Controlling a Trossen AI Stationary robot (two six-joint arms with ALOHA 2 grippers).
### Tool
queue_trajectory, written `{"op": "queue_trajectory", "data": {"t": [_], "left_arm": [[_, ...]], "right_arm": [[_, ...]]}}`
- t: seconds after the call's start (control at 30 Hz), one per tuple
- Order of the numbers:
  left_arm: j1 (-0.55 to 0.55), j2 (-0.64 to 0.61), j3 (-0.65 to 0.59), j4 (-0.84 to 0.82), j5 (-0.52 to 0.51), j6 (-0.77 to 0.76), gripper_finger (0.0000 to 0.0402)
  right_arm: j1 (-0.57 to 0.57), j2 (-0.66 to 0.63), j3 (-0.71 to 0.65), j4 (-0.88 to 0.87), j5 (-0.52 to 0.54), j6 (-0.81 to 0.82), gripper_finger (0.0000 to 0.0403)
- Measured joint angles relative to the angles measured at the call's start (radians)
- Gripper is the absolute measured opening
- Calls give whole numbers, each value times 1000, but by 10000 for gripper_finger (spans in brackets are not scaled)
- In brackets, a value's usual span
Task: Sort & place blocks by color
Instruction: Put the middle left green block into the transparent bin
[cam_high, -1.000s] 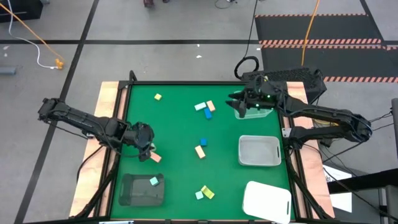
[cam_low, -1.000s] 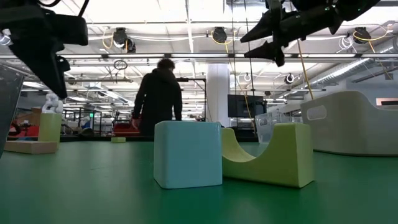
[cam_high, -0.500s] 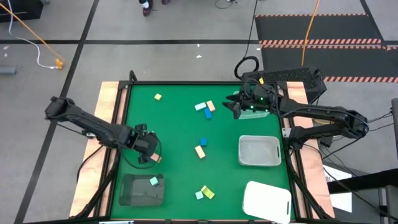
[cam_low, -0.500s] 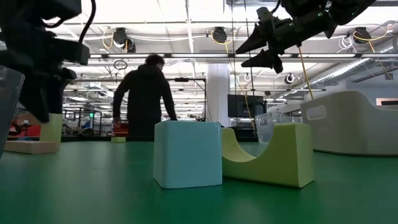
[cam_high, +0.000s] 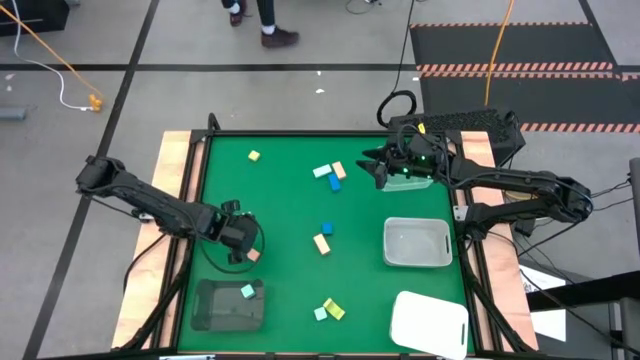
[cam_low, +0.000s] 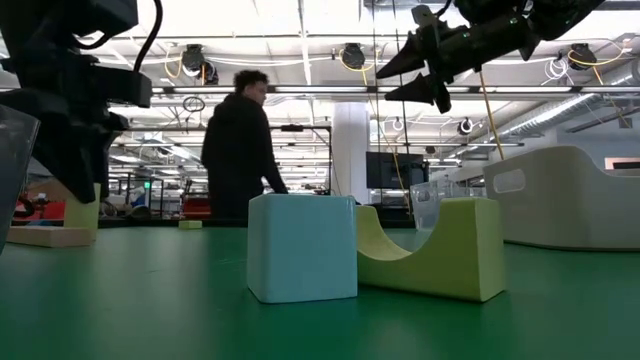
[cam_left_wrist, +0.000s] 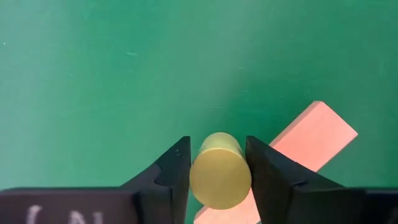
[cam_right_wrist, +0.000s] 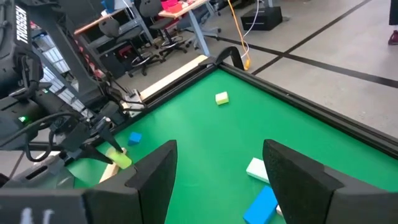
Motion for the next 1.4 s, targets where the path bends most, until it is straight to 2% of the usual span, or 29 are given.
{"op": "queue_trajectory", "data": {"t": [0.27,0.47,0.6,0.73,0.8,0.97,1.03,1.17,1.27,1.4], "left_arm": [[1,-11,0,-10,21,3,127],[52,-76,-3,50,-89,9,127],[137,-151,-3,220,-207,71,127],[249,-218,-3,534,-259,182,127],[300,-244,-3,706,-248,231,127],[372,-260,-2,1112,-106,241,127],[380,-261,-1,1202,-86,225,127],[402,-249,-1,1268,-25,161,127],[412,-214,-1,1307,34,85,127],[413,-124,-2,1432,41,1,127]], "right_arm": [[0,0,0,2,0,22,228],[0,5,0,59,-1,23,228],[6,35,0,137,-4,39,228],[26,89,0,205,-4,38,228],[43,123,-1,258,-4,29,228],[101,194,-1,500,-4,-101,228],[132,218,-1,631,-5,-209,228],[180,262,0,836,0,-422,228],[200,285,35,839,27,-476,228],[222,301,109,693,53,-550,228]]}}
